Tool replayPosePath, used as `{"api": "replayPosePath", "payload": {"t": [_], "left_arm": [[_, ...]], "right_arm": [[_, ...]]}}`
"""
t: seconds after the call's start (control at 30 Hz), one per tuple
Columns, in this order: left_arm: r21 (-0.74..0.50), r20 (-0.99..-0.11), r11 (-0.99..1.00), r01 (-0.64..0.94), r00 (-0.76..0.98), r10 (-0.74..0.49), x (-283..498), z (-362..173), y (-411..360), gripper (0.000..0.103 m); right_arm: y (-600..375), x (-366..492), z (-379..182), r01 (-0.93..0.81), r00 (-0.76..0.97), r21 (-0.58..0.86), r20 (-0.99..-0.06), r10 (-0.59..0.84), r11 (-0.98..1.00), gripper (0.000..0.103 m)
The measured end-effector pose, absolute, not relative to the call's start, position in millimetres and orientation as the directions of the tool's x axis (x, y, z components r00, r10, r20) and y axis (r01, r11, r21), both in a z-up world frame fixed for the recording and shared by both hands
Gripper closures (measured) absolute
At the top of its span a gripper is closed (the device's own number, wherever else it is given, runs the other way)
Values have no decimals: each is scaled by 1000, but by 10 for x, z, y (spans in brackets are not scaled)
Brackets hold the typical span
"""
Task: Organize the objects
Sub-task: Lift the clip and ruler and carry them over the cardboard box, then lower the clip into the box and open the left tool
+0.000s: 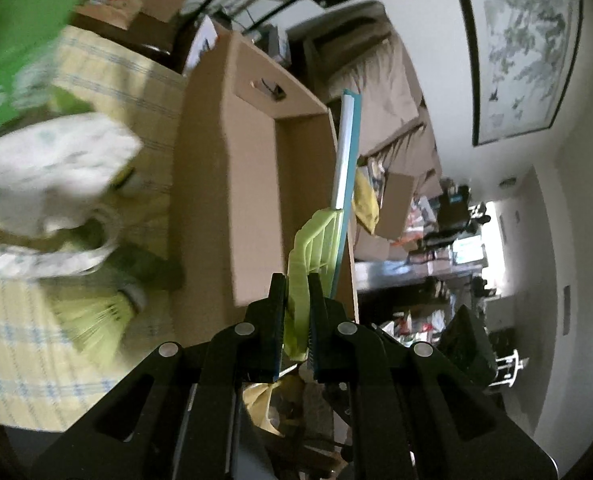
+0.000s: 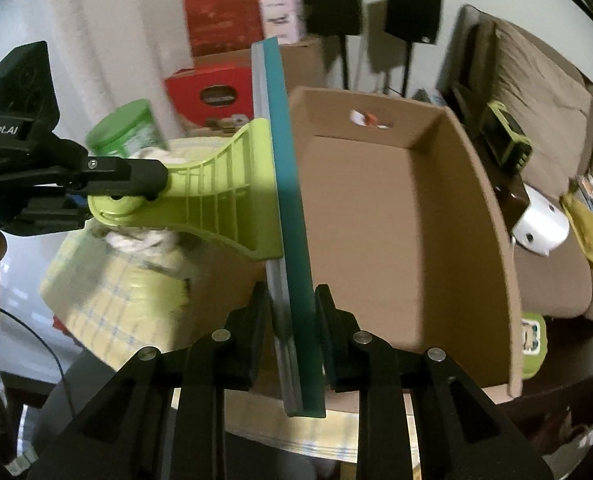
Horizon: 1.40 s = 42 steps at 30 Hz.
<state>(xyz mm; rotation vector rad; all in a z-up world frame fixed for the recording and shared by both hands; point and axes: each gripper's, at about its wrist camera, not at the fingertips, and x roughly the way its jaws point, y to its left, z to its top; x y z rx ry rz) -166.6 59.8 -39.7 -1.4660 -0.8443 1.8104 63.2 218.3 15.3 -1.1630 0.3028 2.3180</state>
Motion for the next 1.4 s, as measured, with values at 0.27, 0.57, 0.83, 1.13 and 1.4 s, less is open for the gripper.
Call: {"api": "replayPosePath", "payload": {"t": [0.27,0.57,0.83,1.13,1.4], "left_arm": [[-801,-588,-594,-75,-89,804,-1954,-486,1149,94],[-792,-608,-609,-49,-28,793,-2141,-670,1563,94],[-790,-612,-612,28,-2,791,-2188,-937,1646,94],[-729,-684,-683,50,-5,729,-2138,-998,1854,94],[-684,-726,-723,96,3,688,-2132,-1148,1922,94]], "right_arm": [[2655,866,113,-622,-449,-12,-814,369,-783,79],[2989,1022,-22,-686,-377,-39,-835,401,-726,73],[2928,1214,78,-700,-362,-80,-818,448,-710,62],[2797,1373,270,-725,-377,-63,-796,473,-686,62],[2782,1466,433,-751,-386,-43,-781,491,-659,60]]}}
